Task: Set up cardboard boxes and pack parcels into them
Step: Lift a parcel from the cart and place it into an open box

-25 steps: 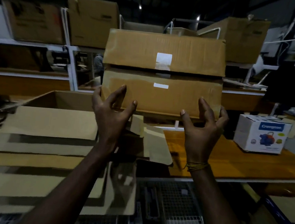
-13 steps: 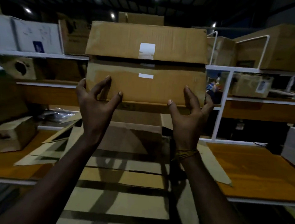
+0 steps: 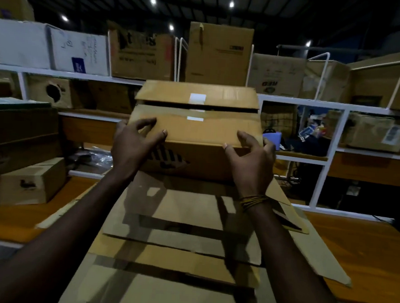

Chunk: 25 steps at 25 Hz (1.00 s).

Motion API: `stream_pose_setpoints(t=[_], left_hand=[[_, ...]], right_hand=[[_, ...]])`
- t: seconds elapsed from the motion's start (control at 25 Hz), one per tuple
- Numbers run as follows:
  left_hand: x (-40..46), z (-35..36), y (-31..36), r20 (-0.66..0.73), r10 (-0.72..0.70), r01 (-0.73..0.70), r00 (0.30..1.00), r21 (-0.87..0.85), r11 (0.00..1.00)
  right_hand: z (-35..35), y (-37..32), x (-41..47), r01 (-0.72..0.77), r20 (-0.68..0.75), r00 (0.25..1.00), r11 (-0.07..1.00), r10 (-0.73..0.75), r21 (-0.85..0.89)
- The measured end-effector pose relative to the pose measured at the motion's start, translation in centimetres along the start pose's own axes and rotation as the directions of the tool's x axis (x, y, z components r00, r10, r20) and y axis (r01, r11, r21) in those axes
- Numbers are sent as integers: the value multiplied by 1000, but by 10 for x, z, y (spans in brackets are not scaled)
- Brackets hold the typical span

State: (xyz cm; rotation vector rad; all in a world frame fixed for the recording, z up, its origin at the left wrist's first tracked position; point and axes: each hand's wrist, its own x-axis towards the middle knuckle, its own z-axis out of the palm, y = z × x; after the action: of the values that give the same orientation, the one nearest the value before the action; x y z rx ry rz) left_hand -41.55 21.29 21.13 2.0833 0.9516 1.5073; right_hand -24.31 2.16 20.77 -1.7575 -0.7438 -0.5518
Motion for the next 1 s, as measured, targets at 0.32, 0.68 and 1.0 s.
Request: stream_pose_setpoints(t=[0.32, 0.68, 1.0], left_hand=[[42, 38, -2, 218, -70, 22, 973, 215, 976], [28, 82, -55, 380, -215, 80, 900, 341, 937], [44, 96, -71, 473, -199, -89, 858, 519, 850]], right_hand=[[20, 39, 39, -59, 195, 976, 977, 100, -205], [57, 77, 28, -107, 382, 886, 918, 262, -381], [83, 84, 21, -74, 336, 909, 889, 246, -452]])
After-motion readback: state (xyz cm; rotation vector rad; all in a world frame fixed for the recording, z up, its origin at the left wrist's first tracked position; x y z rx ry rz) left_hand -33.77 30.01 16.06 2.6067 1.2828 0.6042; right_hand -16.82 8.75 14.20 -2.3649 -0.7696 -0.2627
